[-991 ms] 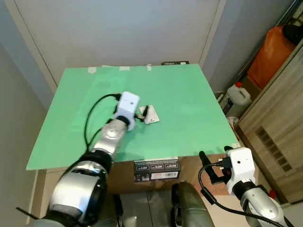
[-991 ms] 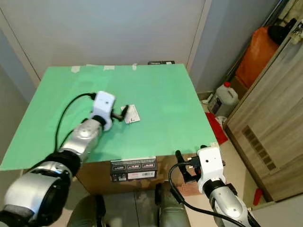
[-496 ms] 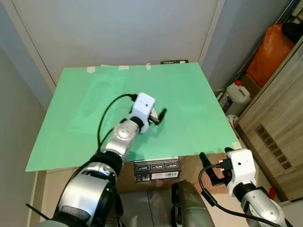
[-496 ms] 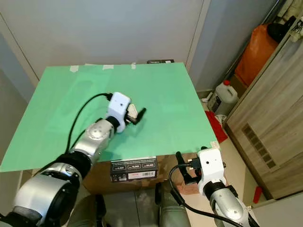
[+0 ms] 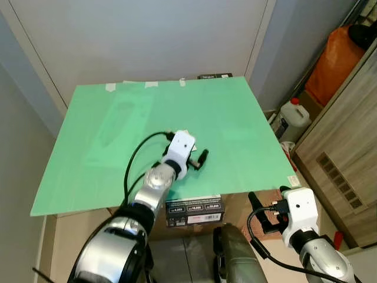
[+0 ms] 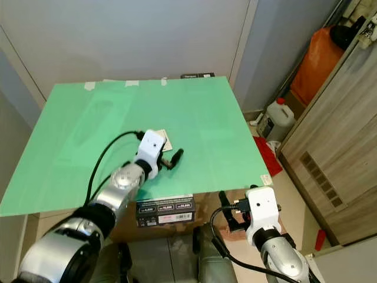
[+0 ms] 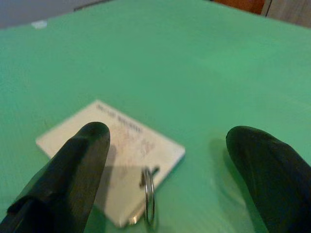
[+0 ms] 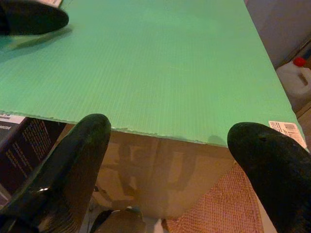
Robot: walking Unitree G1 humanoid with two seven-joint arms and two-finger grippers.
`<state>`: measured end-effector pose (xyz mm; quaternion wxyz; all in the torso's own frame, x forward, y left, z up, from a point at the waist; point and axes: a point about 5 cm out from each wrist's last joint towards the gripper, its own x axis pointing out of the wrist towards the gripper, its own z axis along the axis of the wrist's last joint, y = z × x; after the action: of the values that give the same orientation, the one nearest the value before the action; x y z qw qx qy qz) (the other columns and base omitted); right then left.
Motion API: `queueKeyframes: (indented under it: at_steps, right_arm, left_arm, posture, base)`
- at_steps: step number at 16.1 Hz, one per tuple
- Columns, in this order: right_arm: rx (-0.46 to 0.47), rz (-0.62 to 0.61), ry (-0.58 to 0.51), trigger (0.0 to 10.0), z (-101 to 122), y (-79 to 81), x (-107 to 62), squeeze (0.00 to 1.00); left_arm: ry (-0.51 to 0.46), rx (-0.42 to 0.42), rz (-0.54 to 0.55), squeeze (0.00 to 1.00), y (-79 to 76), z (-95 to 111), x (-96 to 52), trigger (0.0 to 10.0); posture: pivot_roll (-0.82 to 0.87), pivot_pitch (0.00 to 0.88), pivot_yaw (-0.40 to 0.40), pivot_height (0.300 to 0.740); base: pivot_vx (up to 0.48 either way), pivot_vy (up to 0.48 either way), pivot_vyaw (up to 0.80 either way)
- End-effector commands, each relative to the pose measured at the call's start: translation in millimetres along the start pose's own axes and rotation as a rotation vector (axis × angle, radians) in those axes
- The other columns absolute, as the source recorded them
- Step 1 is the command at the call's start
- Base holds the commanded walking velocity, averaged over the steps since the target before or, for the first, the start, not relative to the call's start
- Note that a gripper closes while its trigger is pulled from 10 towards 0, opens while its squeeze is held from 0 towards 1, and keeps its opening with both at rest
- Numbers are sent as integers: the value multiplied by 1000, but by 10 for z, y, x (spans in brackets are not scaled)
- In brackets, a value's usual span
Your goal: Hang keys on a hook
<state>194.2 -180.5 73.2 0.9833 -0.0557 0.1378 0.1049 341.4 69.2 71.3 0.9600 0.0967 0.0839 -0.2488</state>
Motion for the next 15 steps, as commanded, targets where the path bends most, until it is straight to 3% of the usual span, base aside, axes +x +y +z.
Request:
queueKeyframes:
  at_steps: [1,15]
  right_arm:
    - [8,7,0,10000,3,18,-5,0]
    - [9,38,4,10000,-4,46,71,0]
  left_arm:
    - [-2,14,6,0,-18,7,0,10000]
    - [-71,10,81,0,-275,29,-101,10000]
  posture:
    - [-252,106,6,618]
    - [-217,74,-18,618]
  base:
    - [0,0,0]
    - [0,0,0]
